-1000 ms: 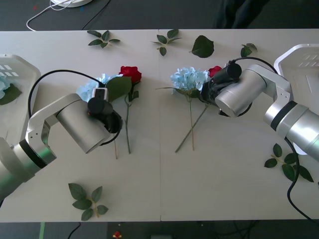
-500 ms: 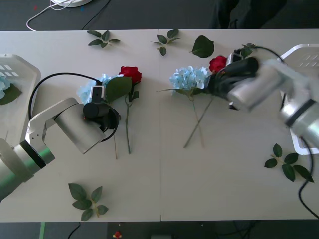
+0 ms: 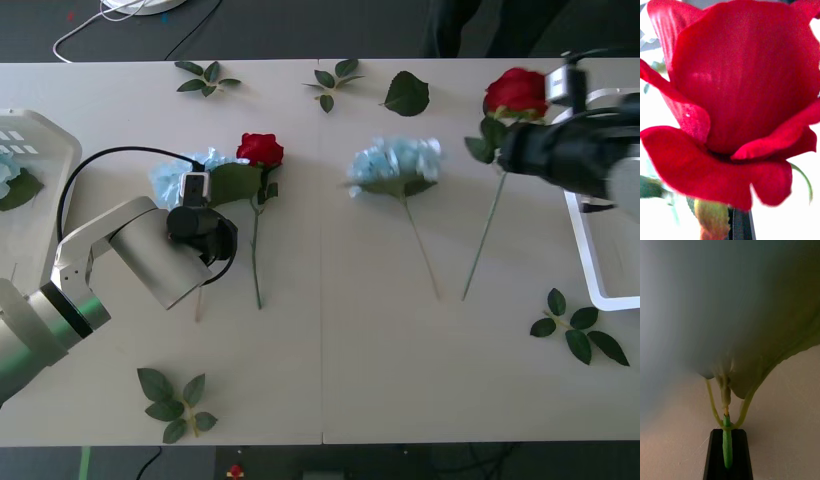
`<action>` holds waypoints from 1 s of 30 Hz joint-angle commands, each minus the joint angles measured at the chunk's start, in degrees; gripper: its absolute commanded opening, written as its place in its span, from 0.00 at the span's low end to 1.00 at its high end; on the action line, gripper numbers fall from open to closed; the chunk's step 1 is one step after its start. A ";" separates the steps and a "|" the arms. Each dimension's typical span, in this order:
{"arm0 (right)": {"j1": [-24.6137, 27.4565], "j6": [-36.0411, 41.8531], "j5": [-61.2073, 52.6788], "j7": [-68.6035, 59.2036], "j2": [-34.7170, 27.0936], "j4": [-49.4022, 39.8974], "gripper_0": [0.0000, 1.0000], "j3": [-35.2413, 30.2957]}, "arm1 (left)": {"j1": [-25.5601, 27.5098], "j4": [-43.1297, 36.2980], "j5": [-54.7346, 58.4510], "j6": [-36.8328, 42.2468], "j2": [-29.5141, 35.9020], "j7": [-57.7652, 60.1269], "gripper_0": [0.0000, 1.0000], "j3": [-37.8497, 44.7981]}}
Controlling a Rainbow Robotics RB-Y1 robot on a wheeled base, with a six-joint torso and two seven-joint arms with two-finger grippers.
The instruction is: Place the red flowers into the right box and the blue flowers into the left box. If a person shows an open palm, hand one flower to the person first, then continue sorting.
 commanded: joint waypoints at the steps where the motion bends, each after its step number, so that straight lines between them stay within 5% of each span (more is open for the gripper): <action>1: 7.20 -0.20 -6.55 9.57 -2.59 -10.54 0.00 -9.32 | -0.10 0.42 -1.27 -0.21 -0.55 1.86 0.00 -0.59; 15: 14.67 -0.11 -34.06 15.81 -0.75 -27.50 0.00 -21.27 | -0.45 -3.89 -2.15 4.62 -0.55 1.77 0.00 6.27; 20: 14.67 -0.11 -43.99 23.55 -0.05 -27.59 0.00 -22.24 | -0.89 -12.68 1.01 17.28 -0.28 1.15 0.00 13.39; 30: 8.69 6.13 -38.81 23.90 -1.98 -22.05 0.00 -26.11 | -1.33 -33.86 8.31 42.15 1.21 -1.04 0.00 31.85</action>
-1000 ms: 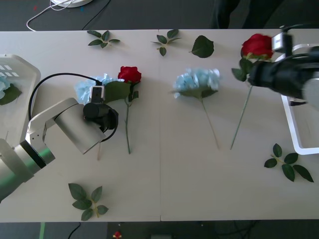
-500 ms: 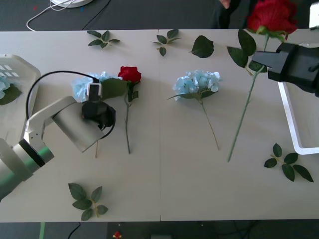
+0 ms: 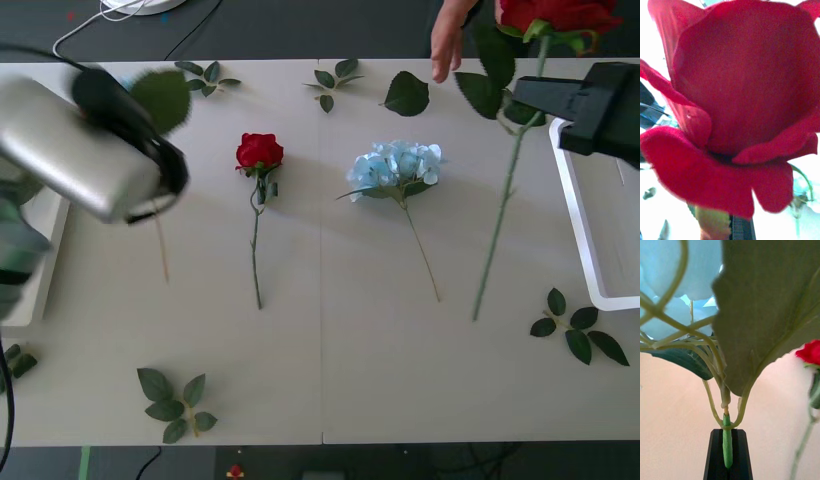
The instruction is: Place the red flowers into the right box and the blue flowers into the left box. If a person shows an open palm, hand one flower to the person first, then continue sorting.
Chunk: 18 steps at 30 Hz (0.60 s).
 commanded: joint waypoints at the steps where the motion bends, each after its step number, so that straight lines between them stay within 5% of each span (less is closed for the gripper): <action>1: -5.83 4.53 0.42 -1.23 -1.67 4.16 0.00 -2.31 | -1.33 -9.26 4.03 7.54 1.22 -1.11 0.00 8.55; 18: -27.45 5.15 24.95 -0.35 0.61 24.02 0.00 2.44 | -1.42 -12.52 7.46 11.41 2.36 -1.20 0.00 11.80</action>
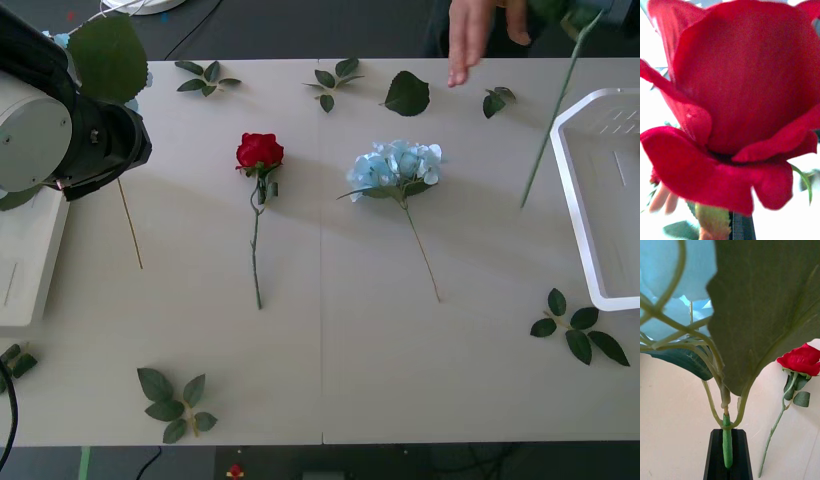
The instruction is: Place the red flowers into the right box and the blue flowers into the left box. If a person shows an open palm, hand one flower to the person first, then continue sorting.
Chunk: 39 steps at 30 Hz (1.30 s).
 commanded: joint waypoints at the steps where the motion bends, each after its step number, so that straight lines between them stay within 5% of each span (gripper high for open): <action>1: -6.96 0.06 6.35 -0.27 0.86 2.59 0.00 0.33 | -1.40 -1.66 0.39 0.44 2.10 -1.17 0.00 0.35; 10: -13.55 -4.68 19.35 -0.09 4.11 6.98 0.00 2.71 | -1.40 -1.66 0.39 0.44 2.10 -1.17 0.00 0.35; 18: -13.99 -17.52 24.89 -0.35 5.26 10.59 0.00 8.07 | -1.40 -1.66 0.39 0.44 2.10 -1.17 0.00 0.35; 28: -14.16 -19.10 25.42 -0.53 5.87 10.68 0.00 8.42 | -1.40 -1.66 0.39 0.44 2.10 -1.17 0.00 0.35; 29: -14.08 -19.10 25.33 -0.53 5.96 10.50 0.19 8.51 | -1.40 -1.66 0.39 0.44 2.10 -1.17 0.00 0.35; 31: -14.16 -19.10 25.16 -0.62 6.13 10.59 0.98 8.51 | -1.40 -1.66 0.39 0.44 2.10 -1.17 0.00 0.35; 39: -14.08 -19.10 24.89 -0.62 6.40 10.41 1.00 8.51 | -1.40 -1.66 0.39 0.44 2.10 -1.17 0.00 0.35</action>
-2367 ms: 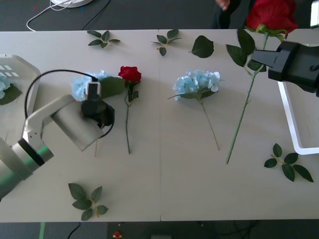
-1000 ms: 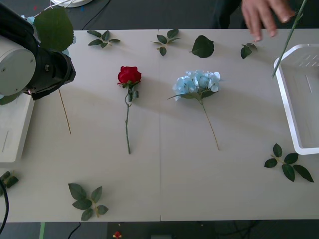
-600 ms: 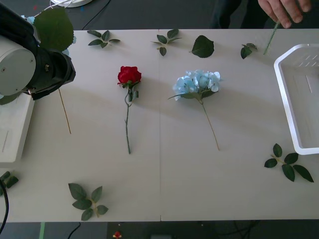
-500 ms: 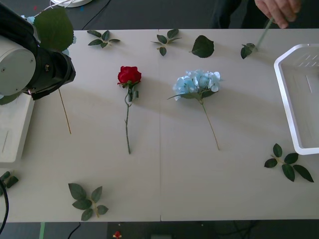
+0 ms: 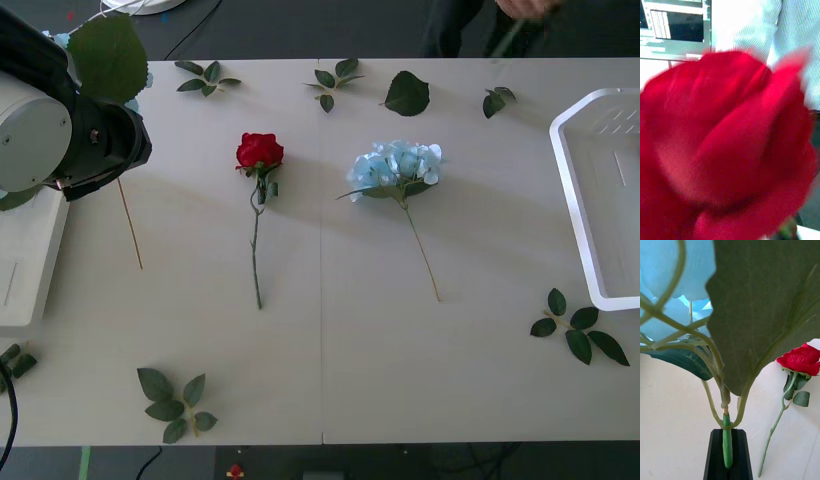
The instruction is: Place the red flowers into the right box and the blue flowers into the left box. If a person shows an open palm, hand one flower to the person first, then continue sorting.
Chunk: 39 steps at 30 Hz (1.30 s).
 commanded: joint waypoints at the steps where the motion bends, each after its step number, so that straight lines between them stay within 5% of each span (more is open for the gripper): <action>1: -2.92 -0.84 -0.62 -0.62 1.26 -0.80 1.00 -0.05 | -1.40 -1.60 0.34 0.43 2.07 -1.16 0.00 0.35; 17: 1.65 0.92 -3.43 -2.11 -1.20 -6.07 1.00 -0.58 | -1.40 -1.60 0.34 0.43 2.07 -1.16 0.00 0.35; 27: 9.21 16.30 -6.86 -8.62 -5.60 -19.08 1.00 -4.80 | -1.93 -1.51 0.43 -0.10 1.81 -1.34 0.00 1.41; 39: 24.24 30.80 -21.45 -15.91 -12.71 -30.68 1.00 -4.98 | -4.22 -0.80 5.61 3.33 6.47 -17.16 0.00 18.28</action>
